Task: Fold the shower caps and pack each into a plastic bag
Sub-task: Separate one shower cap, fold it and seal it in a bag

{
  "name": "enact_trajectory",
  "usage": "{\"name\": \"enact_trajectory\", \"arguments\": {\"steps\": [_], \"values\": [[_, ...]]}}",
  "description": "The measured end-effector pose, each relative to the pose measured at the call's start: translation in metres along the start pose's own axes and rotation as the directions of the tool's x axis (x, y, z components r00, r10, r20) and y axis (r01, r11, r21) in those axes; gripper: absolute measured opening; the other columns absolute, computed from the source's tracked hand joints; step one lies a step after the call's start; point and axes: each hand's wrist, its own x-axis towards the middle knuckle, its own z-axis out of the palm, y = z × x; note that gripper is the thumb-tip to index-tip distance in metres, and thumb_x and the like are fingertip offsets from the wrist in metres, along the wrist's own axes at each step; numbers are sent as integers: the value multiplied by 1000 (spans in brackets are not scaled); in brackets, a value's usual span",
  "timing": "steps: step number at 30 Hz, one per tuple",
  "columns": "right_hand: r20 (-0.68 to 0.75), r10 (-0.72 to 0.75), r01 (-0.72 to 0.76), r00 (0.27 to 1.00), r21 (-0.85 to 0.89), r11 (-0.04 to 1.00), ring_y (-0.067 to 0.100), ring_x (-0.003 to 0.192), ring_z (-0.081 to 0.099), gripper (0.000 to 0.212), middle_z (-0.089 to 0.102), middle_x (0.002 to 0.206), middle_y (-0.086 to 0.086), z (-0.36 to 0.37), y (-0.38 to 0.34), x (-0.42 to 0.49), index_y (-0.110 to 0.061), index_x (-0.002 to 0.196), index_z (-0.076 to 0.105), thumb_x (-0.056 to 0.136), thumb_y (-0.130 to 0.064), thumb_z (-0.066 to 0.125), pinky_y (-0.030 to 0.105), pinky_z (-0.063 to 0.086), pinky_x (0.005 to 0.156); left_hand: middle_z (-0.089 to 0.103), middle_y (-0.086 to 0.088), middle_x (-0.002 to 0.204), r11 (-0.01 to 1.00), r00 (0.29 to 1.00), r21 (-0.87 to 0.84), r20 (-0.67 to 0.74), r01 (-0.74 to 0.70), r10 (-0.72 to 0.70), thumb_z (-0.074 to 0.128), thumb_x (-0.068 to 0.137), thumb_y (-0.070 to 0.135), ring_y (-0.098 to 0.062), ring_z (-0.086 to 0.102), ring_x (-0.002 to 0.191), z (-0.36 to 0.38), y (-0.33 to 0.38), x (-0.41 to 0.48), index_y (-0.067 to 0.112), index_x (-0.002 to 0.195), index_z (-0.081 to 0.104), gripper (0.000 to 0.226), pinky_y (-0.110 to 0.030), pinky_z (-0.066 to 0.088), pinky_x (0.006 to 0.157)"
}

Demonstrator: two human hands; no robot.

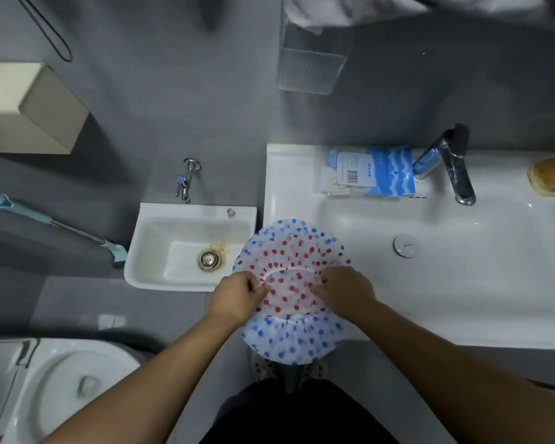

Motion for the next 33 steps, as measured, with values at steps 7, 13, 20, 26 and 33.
{"name": "enact_trajectory", "arguments": {"steps": [7,13,20,26,33], "values": [[-177,-203,204,963,-13,979,16,82,63,46,68,94,3,10,-24,-9,-15,132,49,89,-13,65,27,54,79,66,-7,93,990,996,141,-85,-20,32,55,89,4,-22,64,75,8,32,-11,24,156,-8,95,-31,45,63],[56,143,-131,988,794,593,28,73,73,92,69,88,14,12,-31,-3,-46,148,-6,92,-21,62,40,63,63,73,-8,95,840,986,-516,86,168,-145,76,79,15,-21,73,82,9,28,3,33,153,10,101,-40,61,80],[301,227,-346,926,918,194,30,81,75,40,75,96,17,-8,1,1,-12,102,58,95,-51,48,48,61,76,76,-19,101,448,948,-836,264,318,-179,69,88,42,-32,75,97,-5,16,-4,10,94,64,33,-52,59,88],[161,316,-338,935,673,658,24,57,68,41,72,66,16,4,21,4,0,67,71,86,-36,68,34,60,65,69,-1,63,807,973,-545,95,227,-209,84,76,17,-16,63,59,3,-3,-3,6,68,74,17,-26,55,59],[129,138,-149,982,72,986,10,48,48,41,50,55,-4,5,14,5,-18,63,54,94,-43,45,26,51,60,49,1,107,979,967,3,-152,206,-203,81,68,41,-22,56,99,20,-2,-8,22,109,50,55,-33,49,79]]}}
